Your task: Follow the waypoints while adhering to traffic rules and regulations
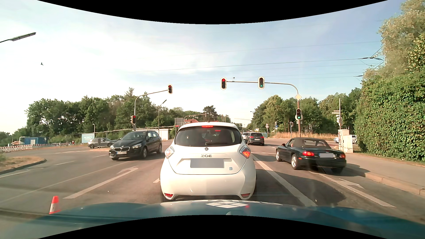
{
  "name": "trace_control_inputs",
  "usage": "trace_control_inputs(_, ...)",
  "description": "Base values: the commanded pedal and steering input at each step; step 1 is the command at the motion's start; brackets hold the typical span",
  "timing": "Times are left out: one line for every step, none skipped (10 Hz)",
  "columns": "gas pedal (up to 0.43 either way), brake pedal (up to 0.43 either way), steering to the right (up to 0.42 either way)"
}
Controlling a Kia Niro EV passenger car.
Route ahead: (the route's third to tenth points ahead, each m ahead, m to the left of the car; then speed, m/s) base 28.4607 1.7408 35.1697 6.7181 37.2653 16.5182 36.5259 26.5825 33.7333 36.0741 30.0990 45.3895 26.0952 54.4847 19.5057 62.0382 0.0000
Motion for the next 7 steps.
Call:
trace_control_inputs(0.000, 0.238, 0.005)
trace_control_inputs(0.000, 0.244, 0.005)
trace_control_inputs(0.000, 0.244, 0.005)
trace_control_inputs(0.000, 0.238, 0.005)
trace_control_inputs(0.000, 0.244, 0.005)
trace_control_inputs(0.000, 0.244, 0.005)
trace_control_inputs(0.000, 0.244, 0.005)
